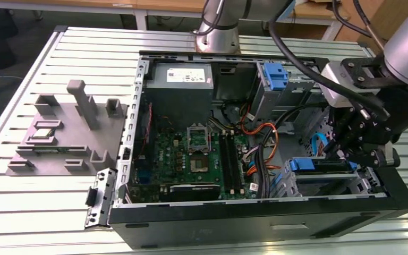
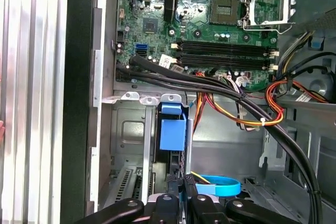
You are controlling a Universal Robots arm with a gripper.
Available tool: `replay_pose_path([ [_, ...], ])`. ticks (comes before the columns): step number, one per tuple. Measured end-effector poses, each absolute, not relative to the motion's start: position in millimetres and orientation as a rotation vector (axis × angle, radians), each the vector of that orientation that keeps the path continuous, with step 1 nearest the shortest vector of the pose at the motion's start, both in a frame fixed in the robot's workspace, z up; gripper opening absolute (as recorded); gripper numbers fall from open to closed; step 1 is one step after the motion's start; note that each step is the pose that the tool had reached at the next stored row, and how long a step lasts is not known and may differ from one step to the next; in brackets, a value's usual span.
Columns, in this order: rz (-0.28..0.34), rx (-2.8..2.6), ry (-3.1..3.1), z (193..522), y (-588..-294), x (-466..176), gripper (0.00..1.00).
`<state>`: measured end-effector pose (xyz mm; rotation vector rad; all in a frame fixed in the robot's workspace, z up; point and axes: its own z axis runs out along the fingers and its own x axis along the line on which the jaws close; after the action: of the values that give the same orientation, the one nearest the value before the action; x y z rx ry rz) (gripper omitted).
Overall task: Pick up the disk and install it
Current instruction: 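Insert the first disk wire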
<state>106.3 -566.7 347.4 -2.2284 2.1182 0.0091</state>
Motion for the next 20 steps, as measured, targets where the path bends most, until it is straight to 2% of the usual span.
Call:
replay_pose_path([
  [9,-0.026,-2.224,2.083,341.1,-566.9,103.3,0.16],
  [20,-0.028,-2.225,2.081,338.9,-566.9,102.2,0.16],
])
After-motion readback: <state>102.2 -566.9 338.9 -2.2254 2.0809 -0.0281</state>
